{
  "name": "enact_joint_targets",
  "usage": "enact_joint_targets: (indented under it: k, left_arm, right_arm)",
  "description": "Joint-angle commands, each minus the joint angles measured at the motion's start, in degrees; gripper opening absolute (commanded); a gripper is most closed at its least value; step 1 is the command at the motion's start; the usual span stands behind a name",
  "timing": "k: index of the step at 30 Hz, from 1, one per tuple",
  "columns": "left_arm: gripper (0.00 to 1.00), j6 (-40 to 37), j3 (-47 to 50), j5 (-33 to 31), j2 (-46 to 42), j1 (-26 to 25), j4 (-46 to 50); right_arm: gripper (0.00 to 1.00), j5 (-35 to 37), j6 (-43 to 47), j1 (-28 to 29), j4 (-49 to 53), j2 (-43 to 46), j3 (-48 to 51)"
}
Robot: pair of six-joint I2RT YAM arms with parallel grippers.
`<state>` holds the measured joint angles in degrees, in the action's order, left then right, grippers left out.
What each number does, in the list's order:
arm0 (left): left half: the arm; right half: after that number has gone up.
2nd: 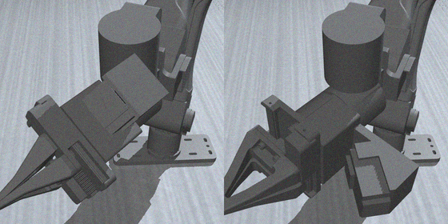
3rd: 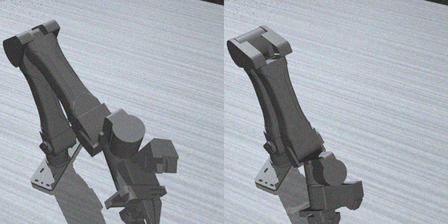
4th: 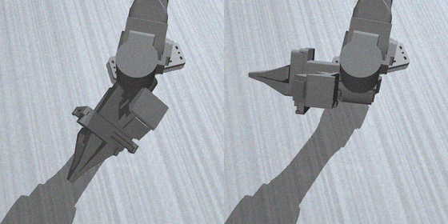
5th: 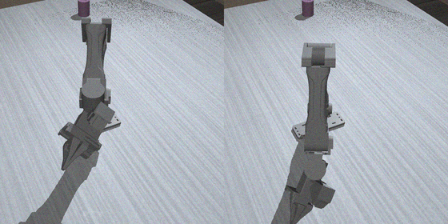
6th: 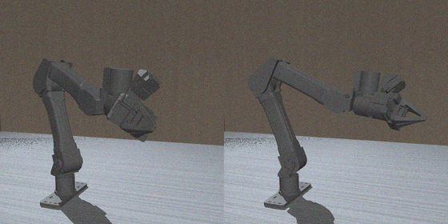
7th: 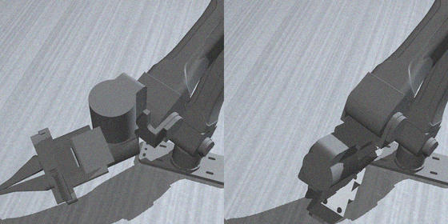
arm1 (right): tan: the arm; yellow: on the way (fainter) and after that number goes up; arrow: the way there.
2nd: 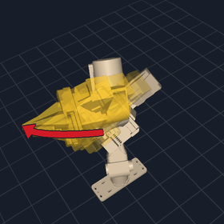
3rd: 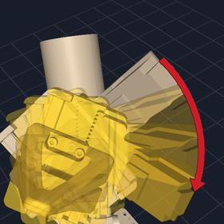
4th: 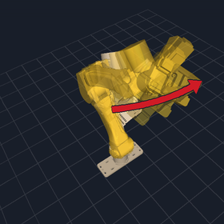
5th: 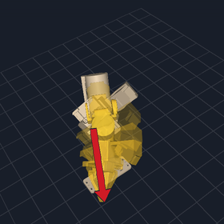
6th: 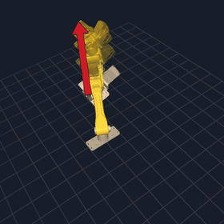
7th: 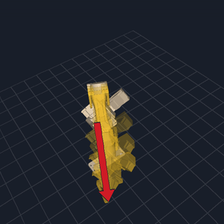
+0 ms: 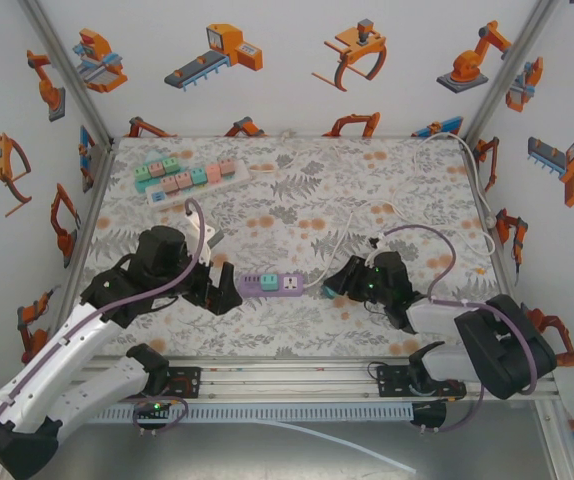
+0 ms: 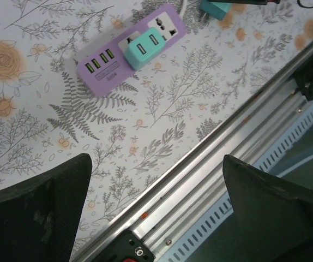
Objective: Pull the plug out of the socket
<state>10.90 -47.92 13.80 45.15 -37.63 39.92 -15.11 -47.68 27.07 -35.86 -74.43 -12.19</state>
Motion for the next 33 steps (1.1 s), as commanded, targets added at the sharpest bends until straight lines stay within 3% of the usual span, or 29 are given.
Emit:
enact_joint_targets:
  k: [1, 8, 11, 13, 15, 19, 22, 28, 33]
  left_arm:
    - [0.97, -1.54, 1.36, -4.14, -1.34, 0.00, -2.24]
    - [0.97, -4.09, 1.32, -7.99, -0.68, 0.52, -4.27]
    - [0.97, -1.77, 2.98, -10.59, -1.18, 1.70, -6.71]
    - [0.97, 2.40, 4.65, -11.55, -1.28, 4.50, -9.19]
    - [0.97, 6.33, 6.18, -8.62, -0.97, 9.17, -12.09]
    - [0.97, 12.27, 7.30, -6.48, 1.95, 15.86, -14.47]
    - [0.97, 13.63, 6.18, -2.20, 5.20, 18.75, -16.11]
    - [0.97, 18.37, 2.05, 3.71, 13.27, 19.08, -13.69]
    - [0.99, 17.98, 3.70, 4.45, 16.34, 19.11, -16.58]
  right_arm:
    - [0.55, 4.28, 0.98, -0.19, 1.99, -0.98, -1.38]
    - [0.66, 9.13, 4.36, -0.26, 16.22, 3.98, -6.36]
    - [0.68, 11.22, 8.03, -0.20, 23.89, 8.73, -9.65]
    - [0.69, 11.40, 11.31, -0.13, 29.32, 12.61, -12.99]
    - [0.68, 11.60, 15.69, 0.61, 34.75, 16.79, -17.04]
    - [0.68, 11.34, 28.41, 5.28, 40.80, 20.85, -24.74]
    - [0.67, 8.58, 38.83, 9.78, 41.35, 19.47, -29.10]
    - [0.67, -0.34, 57.97, 18.14, 41.51, 9.33, -36.64]
    - [0.67, -7.72, 69.19, 21.77, 45.31, -1.12, -43.07]
